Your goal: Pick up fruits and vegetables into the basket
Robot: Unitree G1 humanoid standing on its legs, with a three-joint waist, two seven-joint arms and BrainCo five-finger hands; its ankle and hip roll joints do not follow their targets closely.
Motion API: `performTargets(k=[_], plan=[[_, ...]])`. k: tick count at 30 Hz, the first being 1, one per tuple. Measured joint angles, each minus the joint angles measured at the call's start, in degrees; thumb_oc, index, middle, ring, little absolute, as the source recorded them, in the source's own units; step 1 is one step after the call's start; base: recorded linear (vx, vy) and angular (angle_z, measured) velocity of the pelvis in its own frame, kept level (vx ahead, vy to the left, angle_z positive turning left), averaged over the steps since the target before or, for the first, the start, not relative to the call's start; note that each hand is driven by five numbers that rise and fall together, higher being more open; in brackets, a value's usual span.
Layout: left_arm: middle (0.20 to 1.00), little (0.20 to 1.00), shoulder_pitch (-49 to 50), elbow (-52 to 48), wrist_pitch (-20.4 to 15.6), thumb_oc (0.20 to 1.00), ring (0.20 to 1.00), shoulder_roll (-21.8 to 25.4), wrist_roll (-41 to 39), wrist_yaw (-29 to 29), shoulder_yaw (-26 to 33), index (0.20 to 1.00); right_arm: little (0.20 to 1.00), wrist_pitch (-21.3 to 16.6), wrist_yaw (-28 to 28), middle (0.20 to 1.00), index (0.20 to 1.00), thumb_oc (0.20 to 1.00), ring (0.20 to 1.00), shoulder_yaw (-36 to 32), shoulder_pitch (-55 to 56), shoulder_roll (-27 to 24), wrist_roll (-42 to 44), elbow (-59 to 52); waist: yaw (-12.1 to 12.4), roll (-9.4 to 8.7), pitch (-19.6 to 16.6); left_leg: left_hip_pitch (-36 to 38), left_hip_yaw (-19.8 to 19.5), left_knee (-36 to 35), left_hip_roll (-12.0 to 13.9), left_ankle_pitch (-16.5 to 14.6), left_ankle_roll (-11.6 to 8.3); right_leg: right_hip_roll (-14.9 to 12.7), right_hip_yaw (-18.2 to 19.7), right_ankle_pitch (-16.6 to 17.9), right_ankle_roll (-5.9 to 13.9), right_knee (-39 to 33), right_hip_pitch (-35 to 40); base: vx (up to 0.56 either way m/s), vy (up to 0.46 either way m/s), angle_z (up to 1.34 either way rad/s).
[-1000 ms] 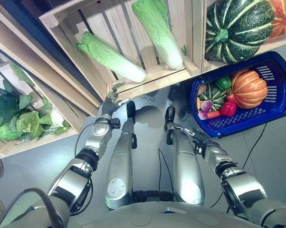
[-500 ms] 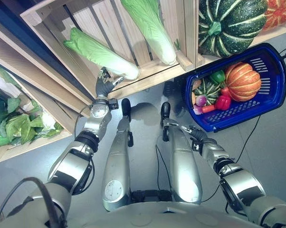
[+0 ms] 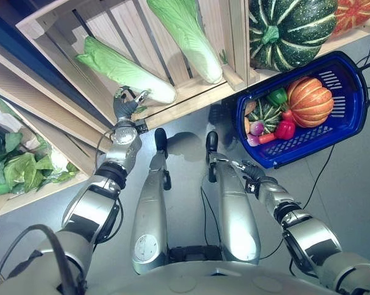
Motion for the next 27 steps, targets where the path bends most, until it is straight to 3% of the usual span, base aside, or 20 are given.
performTargets(k=[10, 27], plan=[[1.000, 1.000, -4.5, 2.1, -0.1, 1.000, 1.000, 0.4, -1.2, 4.2, 0.9, 1.000, 1.000, 0.4, -0.1, 1.000, 1.000, 1.000, 1.000, 0.3, -1.4, 0.2, 0.8, 0.0, -0.5, -1.00, 0.2, -0.2, 0.1, 0.7, 0.0, -0.1, 0.01, 0.1, 0.2, 0.2, -0.30, 0.0, 0.0, 0.00, -0.002, 0.00], [1.000, 1.000, -9.5, -0.3, -0.7, 1.000, 1.000, 0.4, 2.5, 20.5, 0.9, 1.000, 1.000, 0.6, -1.1, 1.000, 1.000, 1.000, 1.000, 2.4, -1.7, 0.8, 2.5, 0.0, -1.3, -1.80, 0.3, -0.6, 0.5, 0.9, 0.4, -0.3, -0.12, 0.5, 0.4, 0.3, -0.37, -0.1, -0.4, 0.00, -0.001, 0.00]])
